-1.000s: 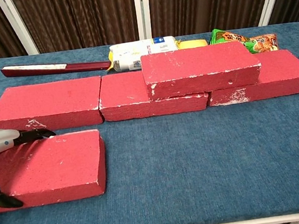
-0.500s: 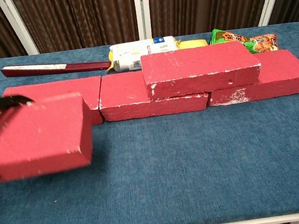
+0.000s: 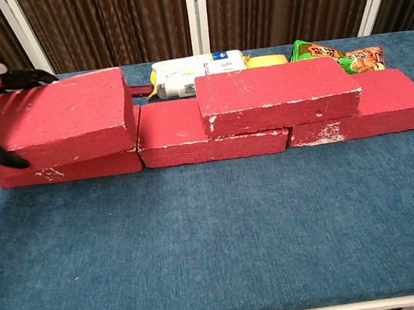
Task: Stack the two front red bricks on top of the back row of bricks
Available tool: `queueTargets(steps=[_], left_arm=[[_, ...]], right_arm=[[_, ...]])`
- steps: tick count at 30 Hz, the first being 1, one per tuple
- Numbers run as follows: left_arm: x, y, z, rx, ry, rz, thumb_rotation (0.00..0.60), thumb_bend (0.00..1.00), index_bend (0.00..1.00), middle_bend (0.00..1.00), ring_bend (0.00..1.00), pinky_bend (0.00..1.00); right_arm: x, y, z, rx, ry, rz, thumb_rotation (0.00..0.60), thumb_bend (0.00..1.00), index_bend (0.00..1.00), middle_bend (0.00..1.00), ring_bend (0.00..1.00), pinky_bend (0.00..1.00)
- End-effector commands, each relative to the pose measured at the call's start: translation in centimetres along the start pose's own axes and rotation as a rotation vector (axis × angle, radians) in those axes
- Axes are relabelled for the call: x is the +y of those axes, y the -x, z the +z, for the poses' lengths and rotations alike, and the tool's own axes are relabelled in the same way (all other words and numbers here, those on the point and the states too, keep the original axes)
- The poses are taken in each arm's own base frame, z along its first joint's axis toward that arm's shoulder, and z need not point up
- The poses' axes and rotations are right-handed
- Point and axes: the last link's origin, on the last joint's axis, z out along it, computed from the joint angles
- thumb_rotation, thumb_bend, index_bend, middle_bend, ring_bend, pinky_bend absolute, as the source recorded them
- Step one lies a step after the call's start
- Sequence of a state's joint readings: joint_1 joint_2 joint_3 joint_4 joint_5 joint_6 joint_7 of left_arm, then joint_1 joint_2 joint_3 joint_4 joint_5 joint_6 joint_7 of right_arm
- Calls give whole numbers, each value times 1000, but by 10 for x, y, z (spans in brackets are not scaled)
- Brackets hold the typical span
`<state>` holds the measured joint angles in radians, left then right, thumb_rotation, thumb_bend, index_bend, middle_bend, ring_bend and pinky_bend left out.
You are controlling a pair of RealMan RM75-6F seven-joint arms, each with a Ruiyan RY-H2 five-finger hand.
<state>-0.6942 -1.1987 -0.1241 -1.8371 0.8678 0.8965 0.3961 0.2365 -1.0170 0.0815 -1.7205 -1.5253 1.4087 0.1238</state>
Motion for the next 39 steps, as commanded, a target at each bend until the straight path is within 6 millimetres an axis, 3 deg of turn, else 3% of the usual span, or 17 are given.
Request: queueTargets(steps=[1, 14, 39], left_arm=[[8, 0, 19, -29, 14, 5, 600, 190, 0, 156, 63, 261], [20, -15, 49, -76, 43, 69, 600, 191, 0, 156, 63, 264], [35, -9, 86, -92, 44, 65, 600, 190, 0, 156, 63, 279]], right_arm=[[-1, -2, 2, 0, -3, -5, 600, 0, 0, 0, 0, 0], [-3, -9, 4, 3, -12, 9, 600, 0, 0, 0, 0, 0], [0, -13, -1, 16, -12, 31, 600, 0, 0, 0, 0, 0]])
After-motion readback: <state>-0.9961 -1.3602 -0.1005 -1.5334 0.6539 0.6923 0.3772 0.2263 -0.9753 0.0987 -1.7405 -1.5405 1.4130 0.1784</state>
